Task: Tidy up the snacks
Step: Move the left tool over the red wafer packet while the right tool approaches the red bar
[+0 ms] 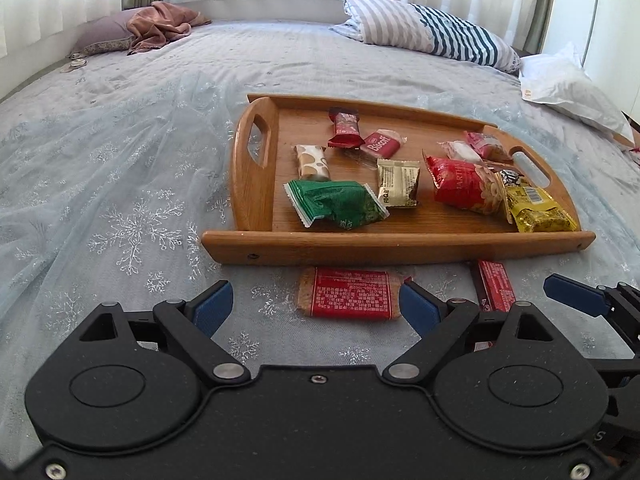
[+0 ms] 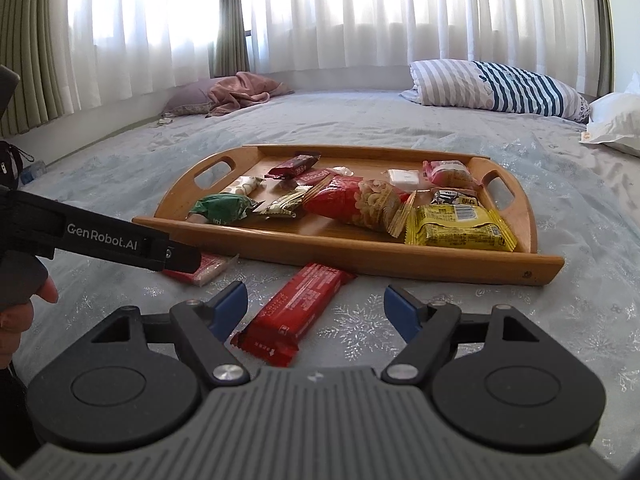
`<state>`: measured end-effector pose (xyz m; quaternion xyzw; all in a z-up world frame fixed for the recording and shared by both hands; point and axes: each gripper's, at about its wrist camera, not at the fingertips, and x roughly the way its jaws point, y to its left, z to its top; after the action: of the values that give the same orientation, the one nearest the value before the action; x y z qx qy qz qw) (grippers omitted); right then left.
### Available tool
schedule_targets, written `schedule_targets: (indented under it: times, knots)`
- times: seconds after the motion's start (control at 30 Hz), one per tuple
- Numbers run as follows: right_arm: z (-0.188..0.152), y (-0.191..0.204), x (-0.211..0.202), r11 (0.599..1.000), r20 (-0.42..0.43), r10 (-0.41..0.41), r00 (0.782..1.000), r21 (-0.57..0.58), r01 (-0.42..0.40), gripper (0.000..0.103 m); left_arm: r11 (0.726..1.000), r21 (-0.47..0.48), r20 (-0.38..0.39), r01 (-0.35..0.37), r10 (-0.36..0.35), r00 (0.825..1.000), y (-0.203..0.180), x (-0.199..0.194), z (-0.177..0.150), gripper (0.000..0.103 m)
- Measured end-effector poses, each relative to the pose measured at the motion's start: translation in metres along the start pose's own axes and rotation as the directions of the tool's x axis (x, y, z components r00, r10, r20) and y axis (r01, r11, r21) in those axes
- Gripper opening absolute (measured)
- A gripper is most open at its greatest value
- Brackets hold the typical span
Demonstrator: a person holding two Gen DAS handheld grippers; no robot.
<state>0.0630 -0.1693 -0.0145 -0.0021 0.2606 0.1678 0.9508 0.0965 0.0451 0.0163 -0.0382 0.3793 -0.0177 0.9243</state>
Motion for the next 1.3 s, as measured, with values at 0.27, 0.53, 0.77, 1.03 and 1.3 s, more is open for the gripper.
schedule_targets:
  times: [0.27, 0.53, 0.77, 1.03, 1.3]
  knots:
    - [-0.007, 0.002, 0.009, 1.000, -0.007, -0.008, 1.000, -0.006, 0.008, 0.086, 1.000, -0.009, -0.008, 0.005, -0.005, 1.000, 0.002, 0.008, -0.005, 0.090]
    - [-0.015, 0.002, 0.010, 1.000, 0.016, -0.002, 1.000, -0.006, 0.002, 0.086, 1.000, -0.004, 0.020, 0.005, -0.005, 1.000, 0.001, 0.011, -0.010, 0.090]
    - [-0.017, 0.003, 0.012, 1.000, 0.019, 0.007, 1.000, -0.020, -0.006, 0.087, 0.999, 0.025, 0.038, 0.020, -0.021, 0.999, -0.002, 0.010, -0.015, 0.086]
    - [-0.018, 0.003, 0.012, 1.000, 0.024, 0.009, 1.000, -0.020, -0.009, 0.087, 0.998, 0.053, 0.047, 0.029, -0.032, 0.998, -0.009, 0.004, -0.015, 0.074]
    - [-0.018, 0.003, 0.012, 1.000, 0.025, 0.010, 1.000, -0.020, -0.009, 0.087, 0.997, 0.075, 0.049, 0.035, -0.039, 0.998, -0.017, 0.004, -0.016, 0.073]
